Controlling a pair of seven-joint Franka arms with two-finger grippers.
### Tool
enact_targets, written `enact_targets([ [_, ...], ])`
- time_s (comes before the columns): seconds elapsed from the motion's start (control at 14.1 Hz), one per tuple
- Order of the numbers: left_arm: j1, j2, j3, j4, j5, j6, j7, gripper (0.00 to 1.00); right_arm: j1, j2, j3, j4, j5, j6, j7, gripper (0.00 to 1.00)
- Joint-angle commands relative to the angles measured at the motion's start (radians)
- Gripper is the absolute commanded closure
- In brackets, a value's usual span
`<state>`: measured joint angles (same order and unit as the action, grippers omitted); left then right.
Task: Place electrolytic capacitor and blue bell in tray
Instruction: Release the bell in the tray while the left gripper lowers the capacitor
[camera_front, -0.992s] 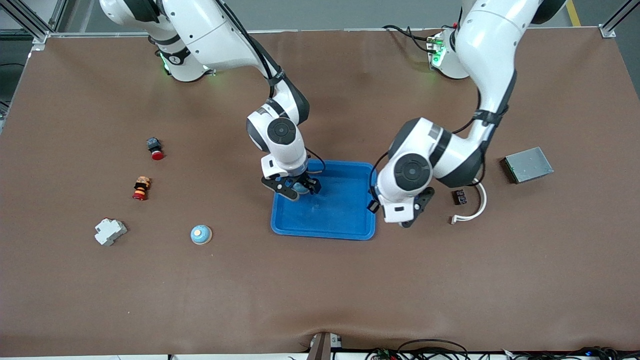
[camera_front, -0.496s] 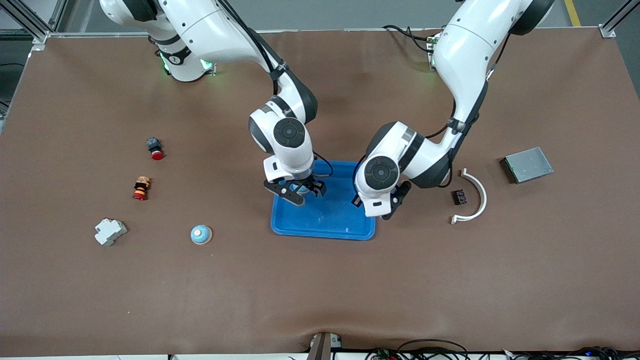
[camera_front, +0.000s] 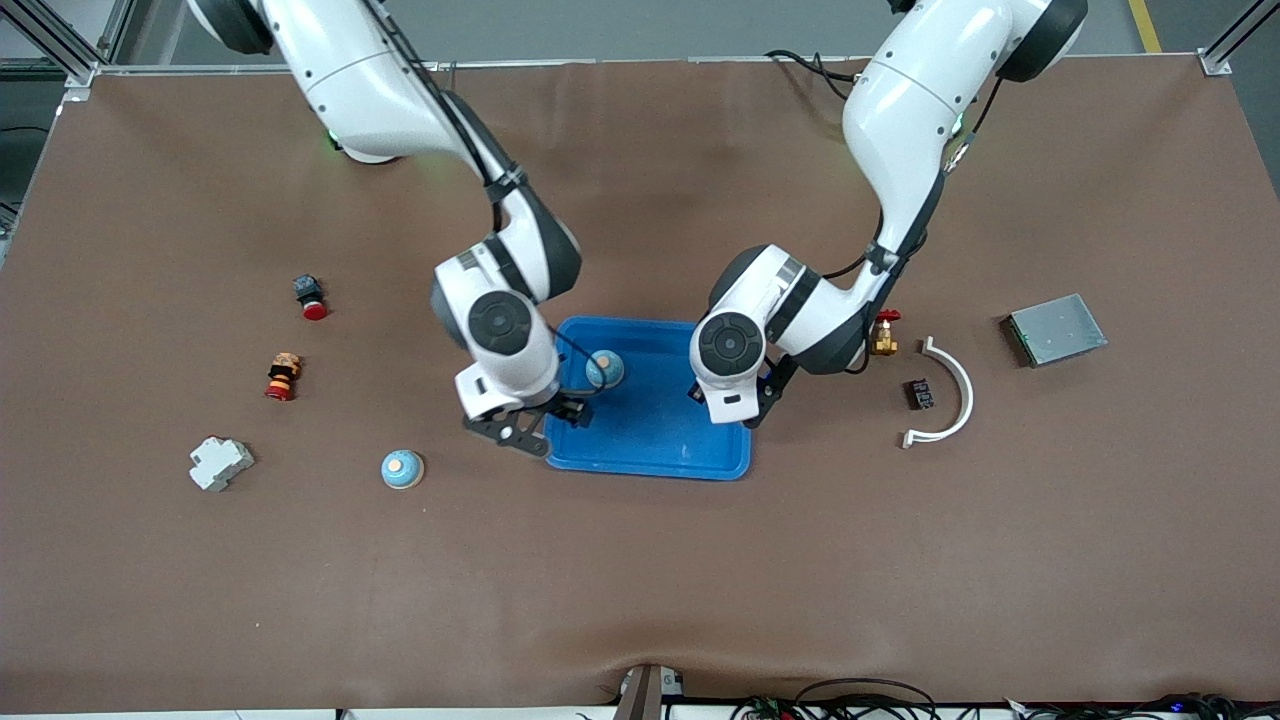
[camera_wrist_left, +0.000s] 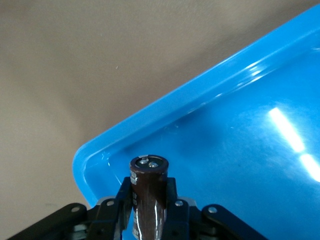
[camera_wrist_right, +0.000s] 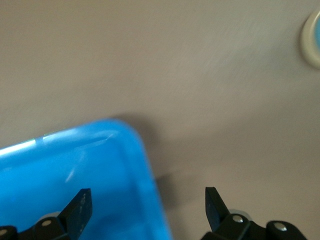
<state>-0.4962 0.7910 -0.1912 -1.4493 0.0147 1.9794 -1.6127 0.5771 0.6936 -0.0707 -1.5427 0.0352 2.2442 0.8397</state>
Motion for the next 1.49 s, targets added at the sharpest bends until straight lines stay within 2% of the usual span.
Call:
enact_targets([
  [0.0,-0.013,0.017,0.012,0.007,0.016,-0.002,-0.016,1.0,-0.055,-0.005,0.017,0.007,-0.012,-0.014,-0.092,0.0],
  [0.42,-0.016,0.027,0.012,0.009,0.024,-0.002,-0.019,0.99,-0.155,0.0,0.017,-0.007,-0.011,0.011,-0.29,0.0],
  [0.5,-0.016,0.028,0.012,0.009,0.025,-0.002,-0.019,0.89,-0.166,-0.002,0.017,-0.019,-0.011,0.026,-0.321,0.0],
  [0.57,-0.016,0.03,0.012,0.009,0.025,-0.002,-0.018,0.66,-0.18,-0.005,0.019,-0.043,-0.011,0.053,-0.349,0.0],
  [0.64,-0.016,0.031,0.012,0.009,0.027,-0.002,-0.016,0.22,-0.186,-0.008,0.017,-0.074,-0.011,0.095,-0.378,0.0],
  [0.71,-0.021,0.031,0.012,0.009,0.04,-0.002,-0.018,0.0,-0.198,-0.008,0.017,-0.103,-0.011,0.13,-0.408,0.0],
  [1.06,-0.039,0.008,0.012,0.02,0.076,-0.02,-0.015,0.0,-0.267,-0.009,0.019,-0.114,-0.009,0.144,-0.549,0.0],
  [1.42,0.001,-0.114,0.01,0.02,0.076,-0.164,0.135,0.0,-0.328,-0.013,0.02,-0.109,-0.006,0.135,-0.675,0.0],
])
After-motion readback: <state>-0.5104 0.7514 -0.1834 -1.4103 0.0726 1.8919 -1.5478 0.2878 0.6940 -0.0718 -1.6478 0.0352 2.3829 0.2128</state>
